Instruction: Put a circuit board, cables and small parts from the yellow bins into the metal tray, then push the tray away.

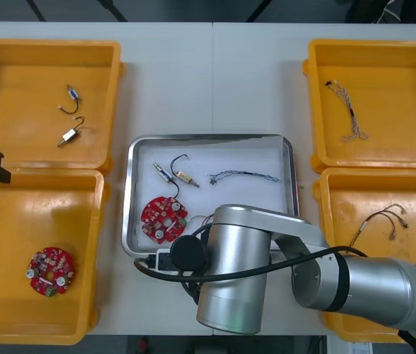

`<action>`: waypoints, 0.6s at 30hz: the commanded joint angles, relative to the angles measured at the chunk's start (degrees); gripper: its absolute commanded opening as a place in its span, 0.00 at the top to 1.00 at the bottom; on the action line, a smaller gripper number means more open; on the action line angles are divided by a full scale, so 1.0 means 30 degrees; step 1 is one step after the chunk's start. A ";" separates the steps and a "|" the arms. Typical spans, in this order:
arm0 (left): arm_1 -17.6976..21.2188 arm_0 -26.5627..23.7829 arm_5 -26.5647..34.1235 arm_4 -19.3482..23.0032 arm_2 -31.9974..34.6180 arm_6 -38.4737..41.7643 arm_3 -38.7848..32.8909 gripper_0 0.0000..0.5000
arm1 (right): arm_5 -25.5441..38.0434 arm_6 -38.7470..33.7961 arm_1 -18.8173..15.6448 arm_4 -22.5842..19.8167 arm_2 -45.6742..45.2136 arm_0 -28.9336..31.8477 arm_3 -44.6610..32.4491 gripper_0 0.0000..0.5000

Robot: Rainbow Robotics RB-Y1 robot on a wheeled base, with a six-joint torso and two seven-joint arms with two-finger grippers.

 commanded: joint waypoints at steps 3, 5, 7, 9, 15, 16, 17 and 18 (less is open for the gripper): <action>0.0974 0.0192 -0.0191 0.0148 0.0496 -0.1159 -0.0148 0.00 | -0.0520 0.0681 0.0658 0.0302 0.0352 0.0419 0.0228 0.00; 0.0974 0.0192 -0.0191 0.0148 0.0496 -0.1159 -0.0148 0.00 | -0.0900 0.0652 0.0717 0.0478 0.0411 0.0419 0.0550 0.00; 0.0974 0.0192 -0.0191 0.0148 0.0496 -0.1159 -0.0148 0.00 | -0.1223 0.0593 0.0775 0.0742 0.0499 0.0390 0.0843 0.00; 0.0974 0.0192 -0.0191 0.0148 0.0496 -0.1159 -0.0148 0.00 | -0.1252 0.0593 0.0863 0.0830 0.0470 0.0419 0.0902 0.00; 0.0974 0.0192 -0.0191 0.0148 0.0496 -0.1159 -0.0148 0.00 | -0.1223 0.0681 0.0922 0.1094 0.0470 0.0419 0.0931 0.84; 0.0974 0.0192 -0.0191 0.0148 0.0496 -0.1159 -0.0148 0.00 | -0.1223 0.0681 0.0893 0.1152 0.0470 0.0390 0.0902 0.84; 0.0974 0.0192 -0.0191 0.0148 0.0496 -0.1159 -0.0148 0.00 | -0.1223 0.0681 0.0863 0.1211 0.0470 0.0390 0.0902 0.98; 0.0974 0.0192 -0.0191 0.0148 0.0496 -0.1159 -0.0148 0.00 | -0.1223 0.0652 0.0893 0.1211 0.0470 0.0390 0.0902 1.00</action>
